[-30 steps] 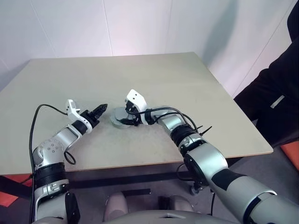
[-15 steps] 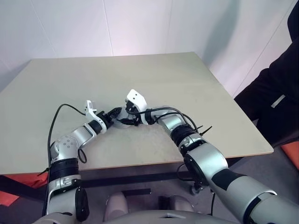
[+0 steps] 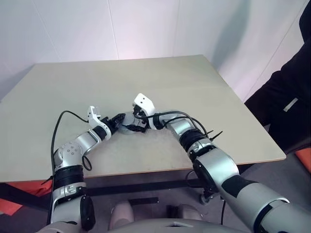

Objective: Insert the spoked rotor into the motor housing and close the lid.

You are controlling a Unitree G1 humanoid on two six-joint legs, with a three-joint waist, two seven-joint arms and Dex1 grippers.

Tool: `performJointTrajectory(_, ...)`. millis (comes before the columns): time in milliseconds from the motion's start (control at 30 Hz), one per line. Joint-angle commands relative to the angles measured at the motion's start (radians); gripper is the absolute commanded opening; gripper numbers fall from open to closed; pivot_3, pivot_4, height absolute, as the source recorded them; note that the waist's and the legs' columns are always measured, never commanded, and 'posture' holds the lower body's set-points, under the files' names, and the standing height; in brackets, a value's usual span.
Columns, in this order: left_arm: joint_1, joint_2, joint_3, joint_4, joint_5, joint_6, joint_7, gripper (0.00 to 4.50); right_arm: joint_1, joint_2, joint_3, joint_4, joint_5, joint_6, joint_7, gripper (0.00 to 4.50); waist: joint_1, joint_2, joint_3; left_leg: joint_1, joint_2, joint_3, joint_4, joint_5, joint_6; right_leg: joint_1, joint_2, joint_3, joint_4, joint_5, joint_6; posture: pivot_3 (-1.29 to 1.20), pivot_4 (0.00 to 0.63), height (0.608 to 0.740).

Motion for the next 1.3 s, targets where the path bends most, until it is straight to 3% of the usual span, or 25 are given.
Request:
performJointTrajectory(33,0.019,-0.002,-0.009,0.015,0.024,0.019,0.029,0.82,0.014,-0.014,0.01,0.036,-0.035,0.025,-0.043,4.47,-0.007,0.0,0.0,0.0,0.0,0.0,0.0,0.0,0.0,-0.001,0.0,0.0,0.0,0.0,0.0,0.0,0.0,0.74)
performJointTrajectory(233,0.015,-0.003,-0.015,0.013,0.024,0.023,0.02,0.82,0.009,-0.017,0.006,0.036,-0.038,0.023,-0.067,4.47,-0.012,0.001,0.0,0.0,0.0,0.0,-0.002,0.0,0.0,-0.003,0.0,-0.002,-0.001,0.0,0.0,0.0,0.0,0.74)
performJointTrajectory(333,0.012,0.0,-0.016,0.021,0.029,0.02,0.019,0.82,0.008,-0.021,-0.003,0.016,-0.025,0.036,-0.053,4.47,-0.014,0.005,0.002,0.0,0.003,-0.001,-0.003,0.0,0.0,0.0,0.001,-0.008,-0.011,0.0,0.0,0.0,0.0,0.74)
performJointTrajectory(433,0.015,0.002,-0.016,0.02,0.029,0.022,0.02,0.82,0.023,-0.034,-0.004,-0.058,-0.005,0.058,0.009,4.47,-0.015,0.005,0.002,0.0,0.003,-0.002,-0.008,-0.001,0.001,0.003,0.001,-0.015,-0.029,0.0,0.0,0.0,0.0,0.74)
performJointTrajectory(533,0.018,0.003,-0.015,0.017,0.027,0.025,0.021,0.82,0.056,-0.054,-0.014,-0.18,0.032,0.126,0.079,4.47,-0.015,0.003,0.003,0.0,0.003,-0.001,-0.008,-0.001,0.002,0.004,-0.001,-0.016,-0.032,0.0,0.0,0.0,0.0,0.74)
performJointTrajectory(700,0.017,0.008,-0.015,0.021,0.031,0.024,0.014,0.82,0.093,-0.083,-0.097,-0.393,0.163,0.42,0.128,4.47,-0.011,0.002,0.003,-0.001,0.002,0.0,-0.013,-0.001,0.002,0.0,0.0,-0.013,-0.03,0.0,0.001,0.0,0.0,0.74)
performJointTrajectory(900,0.014,0.017,-0.012,0.039,0.04,0.01,0.002,0.82,0.038,-0.074,-0.289,-0.417,0.342,0.832,0.016,4.47,-0.004,0.001,0.002,-0.001,-0.002,0.002,-0.018,-0.002,0.0,-0.003,0.001,-0.002,-0.015,0.001,0.0,0.0,0.0,0.74)
performJointTrajectory(1067,0.021,0.02,-0.009,0.03,0.037,0.009,0.002,0.82,-0.004,-0.052,-0.406,-0.392,0.428,1.022,-0.101,4.47,-0.001,0.002,0.001,-0.006,0.0,0.002,-0.021,-0.004,-0.007,-0.008,0.002,-0.002,-0.013,0.004,-0.01,0.0,0.0,0.74)
performJointTrajectory(1233,0.02,0.035,0.002,0.035,0.039,-0.002,-0.005,0.82,0.006,-0.015,-0.437,-0.438,0.474,1.152,-0.182,4.47,-0.001,0.002,0.001,-0.006,0.0,0.002,-0.021,-0.004,-0.008,-0.008,0.002,-0.002,-0.013,0.003,-0.009,0.0,0.0,0.74)
performJointTrajectory(1300,0.018,0.039,0.006,0.031,0.035,-0.004,0.0,0.82,0.022,0.005,-0.437,-0.475,0.494,1.204,-0.205,4.47,0.0,0.002,0.001,-0.005,0.0,0.002,-0.021,-0.004,-0.009,-0.008,0.002,-0.002,-0.013,-0.001,-0.003,0.0,0.0,0.74)
